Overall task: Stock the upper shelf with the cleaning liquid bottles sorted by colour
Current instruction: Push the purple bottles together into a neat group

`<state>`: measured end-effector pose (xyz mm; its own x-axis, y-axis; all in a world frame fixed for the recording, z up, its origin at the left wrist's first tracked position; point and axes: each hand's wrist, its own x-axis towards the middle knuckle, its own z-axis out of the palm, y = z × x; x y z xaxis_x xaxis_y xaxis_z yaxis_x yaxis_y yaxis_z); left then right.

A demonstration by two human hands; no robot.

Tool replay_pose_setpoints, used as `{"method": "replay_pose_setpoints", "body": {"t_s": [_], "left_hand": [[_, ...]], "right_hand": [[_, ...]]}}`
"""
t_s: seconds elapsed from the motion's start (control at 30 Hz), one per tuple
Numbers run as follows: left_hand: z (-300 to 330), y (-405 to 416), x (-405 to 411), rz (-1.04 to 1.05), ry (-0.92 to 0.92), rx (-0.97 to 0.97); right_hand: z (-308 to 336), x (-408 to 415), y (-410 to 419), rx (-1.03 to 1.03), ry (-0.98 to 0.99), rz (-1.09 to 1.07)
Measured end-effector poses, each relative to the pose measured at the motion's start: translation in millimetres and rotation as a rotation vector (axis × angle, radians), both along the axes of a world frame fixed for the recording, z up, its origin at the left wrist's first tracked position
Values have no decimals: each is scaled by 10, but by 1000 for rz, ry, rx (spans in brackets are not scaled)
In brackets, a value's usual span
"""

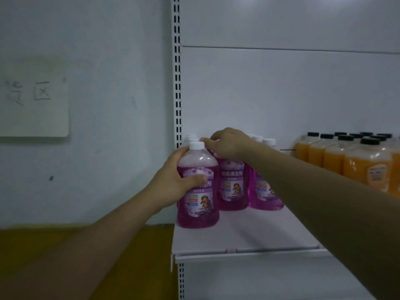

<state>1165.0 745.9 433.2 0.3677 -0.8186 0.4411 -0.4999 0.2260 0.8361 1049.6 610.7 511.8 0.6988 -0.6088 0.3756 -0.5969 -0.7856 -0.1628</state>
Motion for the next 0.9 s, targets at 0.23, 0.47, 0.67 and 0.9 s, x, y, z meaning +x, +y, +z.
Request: {"method": "replay_pose_setpoints", "body": {"t_s": [0.23, 0.47, 0.67, 0.9], "left_hand": [[29, -8, -46, -11, 75, 52], [-56, -40, -43, -69, 189, 72], [-71, -31, -63, 2, 181, 20], [-14, 0, -56, -1, 139, 114]], "right_hand": [[28, -50, -87, 15, -75, 53], [7, -96, -127, 62, -50, 97], [8, -86, -146, 76, -43, 90], [-27, -74, -223, 91, -95, 99]]}}
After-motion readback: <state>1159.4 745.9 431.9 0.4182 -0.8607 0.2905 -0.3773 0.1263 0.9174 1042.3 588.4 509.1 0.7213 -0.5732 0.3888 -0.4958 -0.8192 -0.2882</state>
